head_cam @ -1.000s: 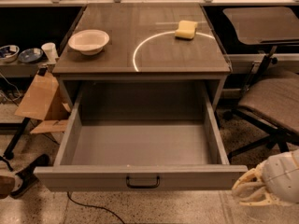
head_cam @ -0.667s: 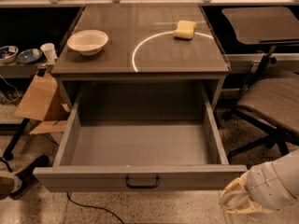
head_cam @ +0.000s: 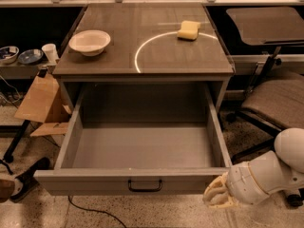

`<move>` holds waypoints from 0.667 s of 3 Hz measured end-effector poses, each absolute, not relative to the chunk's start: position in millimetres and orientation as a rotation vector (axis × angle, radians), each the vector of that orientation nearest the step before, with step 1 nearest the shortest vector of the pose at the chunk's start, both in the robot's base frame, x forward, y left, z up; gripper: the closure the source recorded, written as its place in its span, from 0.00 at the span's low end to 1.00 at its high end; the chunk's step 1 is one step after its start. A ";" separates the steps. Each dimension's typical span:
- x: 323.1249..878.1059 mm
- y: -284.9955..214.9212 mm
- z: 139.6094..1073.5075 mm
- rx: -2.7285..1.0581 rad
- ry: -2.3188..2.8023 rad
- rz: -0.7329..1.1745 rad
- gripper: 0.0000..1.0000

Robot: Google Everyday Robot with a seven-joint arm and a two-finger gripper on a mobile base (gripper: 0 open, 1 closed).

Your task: Close top drawer

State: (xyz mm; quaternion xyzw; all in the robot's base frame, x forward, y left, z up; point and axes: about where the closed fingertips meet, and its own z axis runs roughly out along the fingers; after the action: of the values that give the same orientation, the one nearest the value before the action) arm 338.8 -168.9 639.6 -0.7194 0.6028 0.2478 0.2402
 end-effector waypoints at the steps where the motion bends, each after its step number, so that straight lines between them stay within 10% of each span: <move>1: 354.1 -160.8 636.3 -1.950 1.669 0.673 0.60; 2: 374.9 -154.0 636.7 -1.904 1.703 0.653 0.37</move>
Offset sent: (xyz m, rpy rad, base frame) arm 0.0855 0.0267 -0.0053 0.0101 -0.0138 -0.1662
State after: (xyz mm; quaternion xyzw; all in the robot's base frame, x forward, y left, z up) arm 374.9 -154.0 636.7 -0.6991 0.6255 0.2400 0.2498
